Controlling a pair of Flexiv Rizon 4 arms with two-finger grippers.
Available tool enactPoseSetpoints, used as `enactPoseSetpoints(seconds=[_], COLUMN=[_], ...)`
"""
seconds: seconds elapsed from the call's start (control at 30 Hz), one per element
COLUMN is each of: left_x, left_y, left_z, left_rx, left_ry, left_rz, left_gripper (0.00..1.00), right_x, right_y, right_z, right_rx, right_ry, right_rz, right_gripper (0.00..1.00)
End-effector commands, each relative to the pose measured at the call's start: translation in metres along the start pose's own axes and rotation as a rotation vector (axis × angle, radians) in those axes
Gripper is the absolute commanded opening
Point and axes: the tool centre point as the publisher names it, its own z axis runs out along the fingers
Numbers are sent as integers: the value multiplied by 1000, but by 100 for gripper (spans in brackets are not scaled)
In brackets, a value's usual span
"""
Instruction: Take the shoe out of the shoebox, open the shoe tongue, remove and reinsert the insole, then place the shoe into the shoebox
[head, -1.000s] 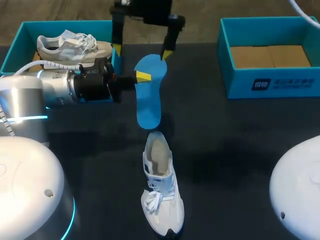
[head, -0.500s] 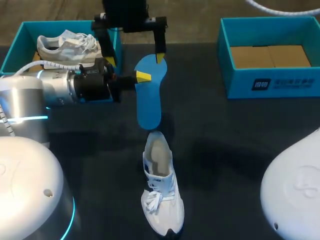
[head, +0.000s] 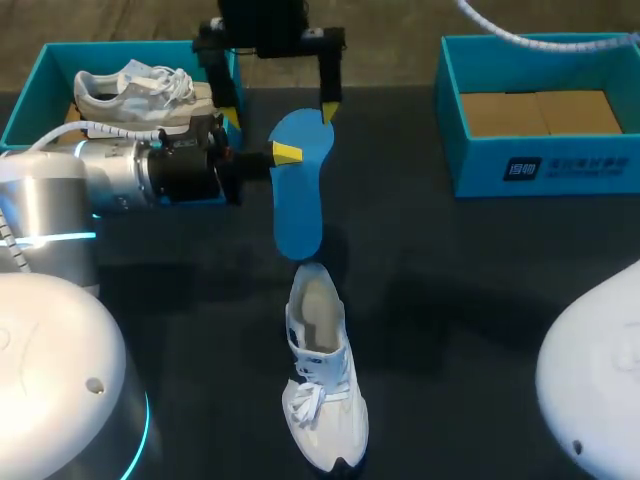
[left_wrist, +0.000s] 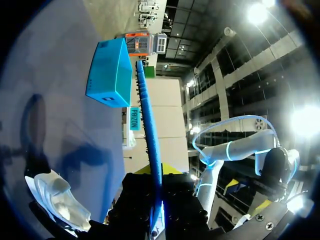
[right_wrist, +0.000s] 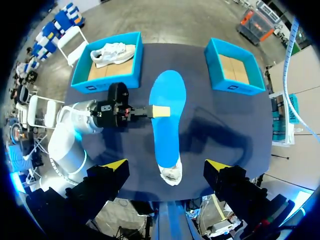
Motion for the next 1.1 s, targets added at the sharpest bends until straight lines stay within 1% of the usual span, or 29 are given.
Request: enactPoseSetpoints(seconds=[0.03,0.17,0.2,0.27,0.47,0.57,0.63,0.67,0.73,0.77,0.83,0.9,1.1], left_x=[1,1,1,1,1,1,1,1,1,1,1,1,1], left_y=[1,1,1,1,1,1,1,1,1,1,1,1,1], left_z=[-1,-1,-1,-1,-1,-1,-1,-1,-1,-1,-1,-1,-1], left_rx=[0,0,0,0,0,0,0,0,0,0,0,0,0], left_ry=[-4,-4,-4,-4,-4,-4,-4,-4,-4,-4,-4,-4,-4], left_rz=[0,0,0,0,0,0,0,0,0,0,0,0,0], left_gripper=[0,0,0,0,0,0,0,0,0,0,0,0,0], right_x=[-34,-46,-47,-51,-59,-60,-61,-61,-62,-63,-63,-62,-60], right_y=[-2,-2,-2,-1,3,3,2,2,2,2,2,2,1], right_z=[7,9,9,10,16,20,23,24,28,30,33,36,48], right_rx=[-9,-7,-5,-5,13,19,21,23,23,27,24,28,42], right_ry=[361,517,532,602,737,782,845,853,912,920,981,1006,1128], right_rz=[20,42,43,45,54,61,62,65,57,66,62,62,55], right_gripper=[100,100,100,100,100,100,100,100,100,100,100,100,100])
